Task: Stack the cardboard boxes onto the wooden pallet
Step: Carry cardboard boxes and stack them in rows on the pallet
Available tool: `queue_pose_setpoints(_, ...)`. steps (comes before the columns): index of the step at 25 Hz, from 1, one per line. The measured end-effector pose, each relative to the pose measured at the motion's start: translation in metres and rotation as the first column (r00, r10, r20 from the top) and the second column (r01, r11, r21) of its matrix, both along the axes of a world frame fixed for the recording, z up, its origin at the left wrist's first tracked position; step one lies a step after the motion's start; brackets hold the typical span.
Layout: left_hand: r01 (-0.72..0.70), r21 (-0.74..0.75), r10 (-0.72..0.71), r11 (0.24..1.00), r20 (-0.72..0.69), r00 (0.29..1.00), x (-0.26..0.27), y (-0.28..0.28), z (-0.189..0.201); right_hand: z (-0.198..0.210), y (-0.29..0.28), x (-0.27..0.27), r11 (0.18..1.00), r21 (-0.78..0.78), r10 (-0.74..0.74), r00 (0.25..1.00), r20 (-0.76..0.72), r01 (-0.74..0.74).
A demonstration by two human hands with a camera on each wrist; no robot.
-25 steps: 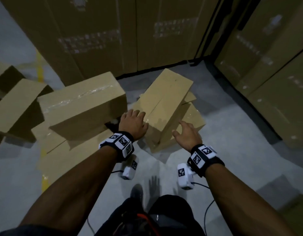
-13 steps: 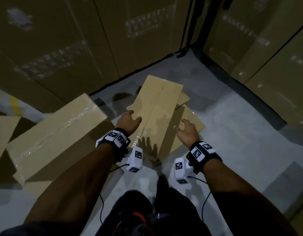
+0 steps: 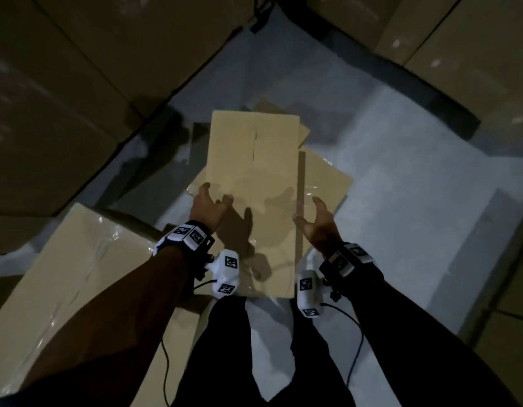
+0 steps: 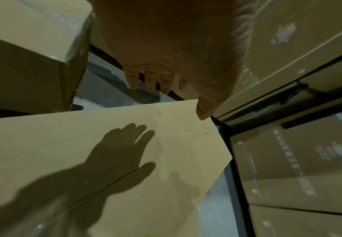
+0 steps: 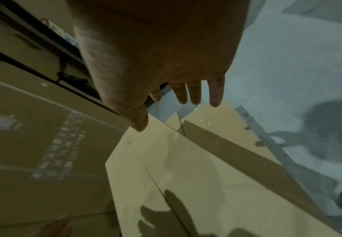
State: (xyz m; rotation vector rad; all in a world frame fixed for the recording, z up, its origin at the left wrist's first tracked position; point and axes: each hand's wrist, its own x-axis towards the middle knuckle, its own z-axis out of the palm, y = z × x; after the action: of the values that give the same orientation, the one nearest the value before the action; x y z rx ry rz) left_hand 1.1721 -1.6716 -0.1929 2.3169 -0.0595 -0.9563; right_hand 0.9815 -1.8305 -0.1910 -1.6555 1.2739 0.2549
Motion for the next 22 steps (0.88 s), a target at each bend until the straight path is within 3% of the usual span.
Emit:
queue_pose_setpoints(5, 0.115, 0.015, -0.115, 0.993, -0.029, 0.993, 0.044, -0.004, -0.062, -0.057, -0.001, 0.039, 0.999, 0.037, -0.038, 0.999, -0.033, 0.039)
queue_pose_setpoints(11, 0.242, 0.001, -0.242, 0.970, -0.013, 0.970, 0.047, 0.007, -0.100, -0.096, -0.014, 0.069, 0.999, 0.039, -0.032, 0.999, -0.023, 0.033)
queue_pose_setpoints(18, 0.265, -0.031, -0.265, 0.964, 0.016, 0.964, 0.043, 0.017, -0.123, -0.117, -0.004, 0.074, 0.998, 0.016, -0.058, 0.997, -0.054, 0.059)
queue_pose_setpoints(22, 0.279, -0.043, -0.278, 0.959, 0.041, 0.960, 0.034, 0.021, -0.110, -0.103, 0.005, 0.060, 0.999, -0.021, -0.046, 0.997, -0.056, 0.045)
